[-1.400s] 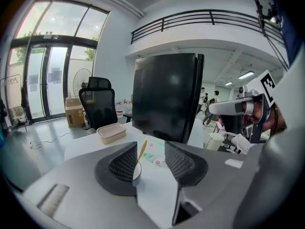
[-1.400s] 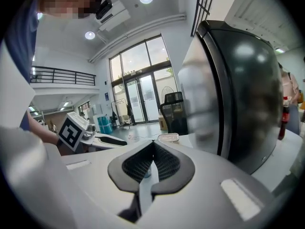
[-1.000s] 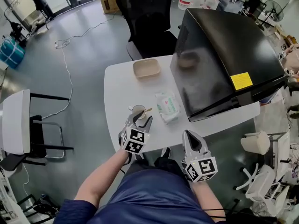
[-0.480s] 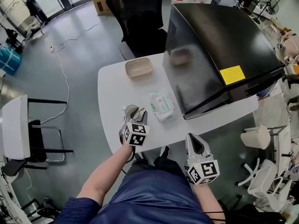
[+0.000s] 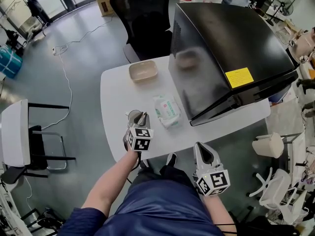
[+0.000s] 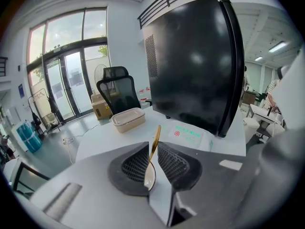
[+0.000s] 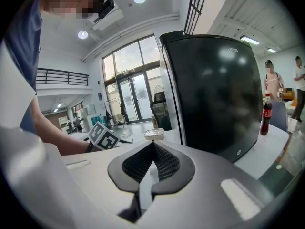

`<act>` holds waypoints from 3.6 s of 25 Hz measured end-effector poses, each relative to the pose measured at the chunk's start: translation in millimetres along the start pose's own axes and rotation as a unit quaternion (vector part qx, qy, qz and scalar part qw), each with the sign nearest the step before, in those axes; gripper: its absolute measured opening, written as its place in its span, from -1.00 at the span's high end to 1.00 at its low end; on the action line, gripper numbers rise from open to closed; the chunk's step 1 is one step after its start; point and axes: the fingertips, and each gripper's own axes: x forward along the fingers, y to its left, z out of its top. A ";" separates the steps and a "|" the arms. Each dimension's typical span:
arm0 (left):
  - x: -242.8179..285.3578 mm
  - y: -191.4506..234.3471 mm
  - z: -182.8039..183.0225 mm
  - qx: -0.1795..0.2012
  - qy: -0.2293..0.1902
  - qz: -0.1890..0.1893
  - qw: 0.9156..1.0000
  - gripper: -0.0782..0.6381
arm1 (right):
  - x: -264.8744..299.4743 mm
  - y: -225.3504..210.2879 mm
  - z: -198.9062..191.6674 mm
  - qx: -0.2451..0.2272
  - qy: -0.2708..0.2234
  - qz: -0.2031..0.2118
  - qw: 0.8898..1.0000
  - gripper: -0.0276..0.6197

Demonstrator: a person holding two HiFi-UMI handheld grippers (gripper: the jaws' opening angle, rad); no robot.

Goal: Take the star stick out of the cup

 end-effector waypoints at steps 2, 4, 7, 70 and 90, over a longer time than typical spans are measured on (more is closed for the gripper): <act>-0.8 5.4 1.0 -0.007 -0.003 0.009 1.000 0.67 | 0.6 0.0 -1.2 -0.001 0.000 0.005 1.000 0.90; -1.6 11.6 2.0 -0.014 -0.006 0.019 1.000 0.70 | 2.3 1.2 -1.1 -0.003 0.000 0.013 1.000 0.90; -4.3 21.0 3.0 -0.024 -0.011 0.033 0.999 0.73 | 6.7 3.8 -0.9 -0.007 0.007 0.026 1.000 0.90; -195.0 169.0 -38.2 -0.555 -0.222 -0.073 0.799 0.76 | 91.2 119.7 4.2 -0.020 0.039 0.159 0.986 0.90; -94.5 112.9 -180.6 -0.626 0.004 -0.124 0.770 0.76 | 88.3 109.1 6.1 0.001 0.052 0.153 0.987 0.90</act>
